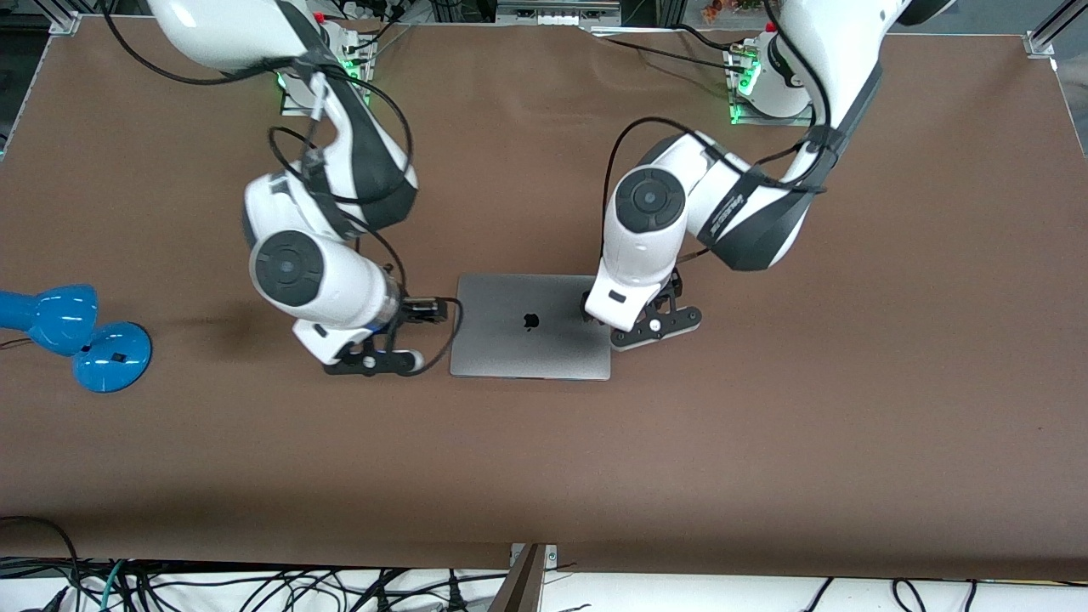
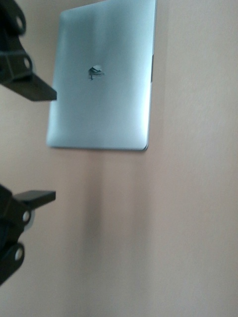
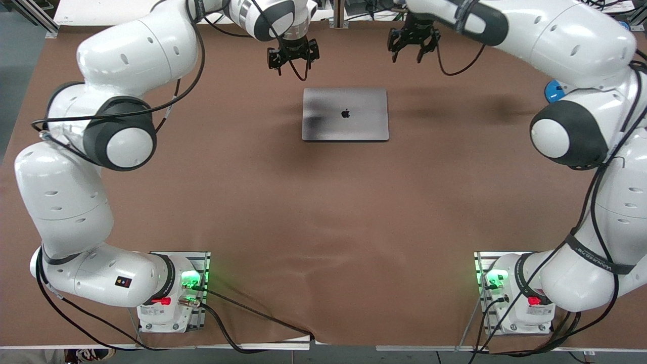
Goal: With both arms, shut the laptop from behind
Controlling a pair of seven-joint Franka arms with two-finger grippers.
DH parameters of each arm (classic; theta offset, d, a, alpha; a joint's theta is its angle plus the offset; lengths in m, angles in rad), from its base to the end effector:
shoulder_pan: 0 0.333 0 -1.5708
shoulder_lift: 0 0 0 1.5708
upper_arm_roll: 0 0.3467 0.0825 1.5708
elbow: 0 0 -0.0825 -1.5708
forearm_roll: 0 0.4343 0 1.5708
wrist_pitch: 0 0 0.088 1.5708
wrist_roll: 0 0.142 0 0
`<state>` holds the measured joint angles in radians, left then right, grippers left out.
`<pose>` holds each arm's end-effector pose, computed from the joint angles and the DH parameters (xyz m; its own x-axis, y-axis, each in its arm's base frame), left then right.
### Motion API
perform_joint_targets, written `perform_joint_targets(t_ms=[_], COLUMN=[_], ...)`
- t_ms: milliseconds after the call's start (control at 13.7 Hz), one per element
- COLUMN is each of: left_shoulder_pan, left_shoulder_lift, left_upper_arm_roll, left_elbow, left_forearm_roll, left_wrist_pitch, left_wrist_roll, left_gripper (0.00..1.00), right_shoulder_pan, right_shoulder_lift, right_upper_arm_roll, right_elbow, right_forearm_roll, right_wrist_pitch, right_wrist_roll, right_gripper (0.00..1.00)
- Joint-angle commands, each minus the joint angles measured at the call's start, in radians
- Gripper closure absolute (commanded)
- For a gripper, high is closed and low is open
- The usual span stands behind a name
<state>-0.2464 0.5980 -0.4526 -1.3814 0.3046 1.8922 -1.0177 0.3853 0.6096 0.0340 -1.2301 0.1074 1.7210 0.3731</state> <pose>0.6472 -0.4211 0.3599 0.9600 0.2795 0.0172 0.2800 -0.9590 -0.0429 0.7070 0.3238 0.3839 0.9875 0.0242 -0.1558 0.0132 -0.9974 -0.0708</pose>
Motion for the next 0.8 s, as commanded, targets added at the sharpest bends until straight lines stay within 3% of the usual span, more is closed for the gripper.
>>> perform_joint_targets(t_ms=[0, 292, 511, 731], left_shoulder_pan=[0.001, -0.010, -0.050, -0.048], left_shoulder_lift=[-0.193, -0.380, -0.519, -0.606], left_upper_arm_roll=[0.087, 0.144, 0.239, 0.300], left_elbow=[-0.168, -0.321, -0.435, -0.479], left_forearm_roll=[-0.116, -0.174, -0.228, -0.243], left_wrist_pitch=[0.007, 0.005, 0.004, -0.057], left_wrist_roll=[0.121, 0.182, 0.292, 0.408], left_gripper=[0.00, 0.00, 0.00, 0.00], right_shoulder_pan=[-0.051, -0.112, -0.154, -0.170], right_shoulder_lift=[-0.076, -0.166, -0.220, -0.264], right_upper_arm_roll=[0.012, 0.009, 0.012, 0.012], right_elbow=[-0.019, -0.017, 0.001, 0.001], right_forearm_roll=[-0.003, -0.011, -0.043, -0.101], right_wrist_pitch=[-0.093, -0.193, -0.228, -0.235], right_wrist_roll=[-0.005, -0.016, -0.029, -0.082], right_gripper=[0.01, 0.00, 0.00, 0.00])
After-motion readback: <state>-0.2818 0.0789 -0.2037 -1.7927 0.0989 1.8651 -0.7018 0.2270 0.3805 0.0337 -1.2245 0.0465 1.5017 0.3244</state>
